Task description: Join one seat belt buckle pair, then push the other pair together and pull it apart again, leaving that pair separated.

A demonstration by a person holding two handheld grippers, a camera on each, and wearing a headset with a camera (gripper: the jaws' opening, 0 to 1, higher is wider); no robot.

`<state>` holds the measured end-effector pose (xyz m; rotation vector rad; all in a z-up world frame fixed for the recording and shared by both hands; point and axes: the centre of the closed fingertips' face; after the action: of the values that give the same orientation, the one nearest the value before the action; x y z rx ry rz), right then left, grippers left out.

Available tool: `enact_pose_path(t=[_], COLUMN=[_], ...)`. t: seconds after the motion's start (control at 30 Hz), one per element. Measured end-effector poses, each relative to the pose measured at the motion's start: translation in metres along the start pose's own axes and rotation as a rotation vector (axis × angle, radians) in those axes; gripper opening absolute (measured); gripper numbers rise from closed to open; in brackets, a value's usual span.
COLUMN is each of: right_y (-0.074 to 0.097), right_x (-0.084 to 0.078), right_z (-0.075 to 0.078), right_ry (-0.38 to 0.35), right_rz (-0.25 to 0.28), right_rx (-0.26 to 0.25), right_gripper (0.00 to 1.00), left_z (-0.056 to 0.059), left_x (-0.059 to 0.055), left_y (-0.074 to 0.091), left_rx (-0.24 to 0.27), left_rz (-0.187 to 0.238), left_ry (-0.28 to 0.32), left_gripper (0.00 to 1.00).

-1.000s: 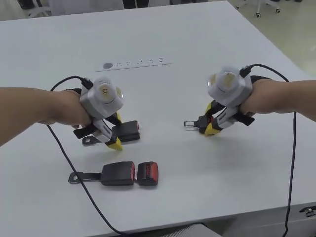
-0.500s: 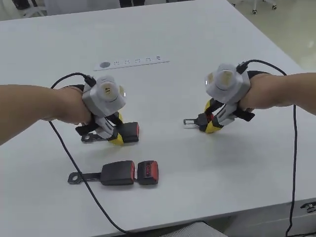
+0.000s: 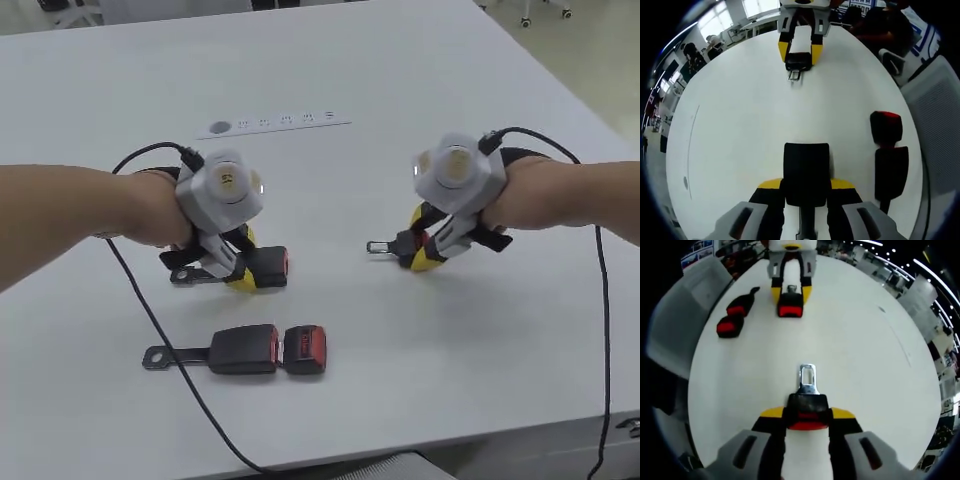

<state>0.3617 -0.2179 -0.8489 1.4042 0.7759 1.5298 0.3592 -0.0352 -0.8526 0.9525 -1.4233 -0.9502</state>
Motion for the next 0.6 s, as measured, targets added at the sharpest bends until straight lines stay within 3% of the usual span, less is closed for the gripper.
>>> enact_pose_path(t=[0.6], right_y=[-0.024], right_x=[0.053], right_z=[-0.013], right_ry=[0.081], right_rz=[0.016], right_rx=[0.023], right_gripper=[0.32], left_z=[-0.002], left_x=[-0.002], left_y=[-0.002], left_rx=[0.016], left_rz=[-0.018], left_ry=[0.05], left_gripper=[0.33])
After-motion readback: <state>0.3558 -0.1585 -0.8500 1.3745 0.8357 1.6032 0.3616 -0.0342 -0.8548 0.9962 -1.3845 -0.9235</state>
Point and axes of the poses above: the centre of the closed fingertips' face, and the gripper's own axes: y roughly backward along the fingers, z roughly to its right, x roughly out of its top, and after that the axes turned 1 degree about y, right-handed
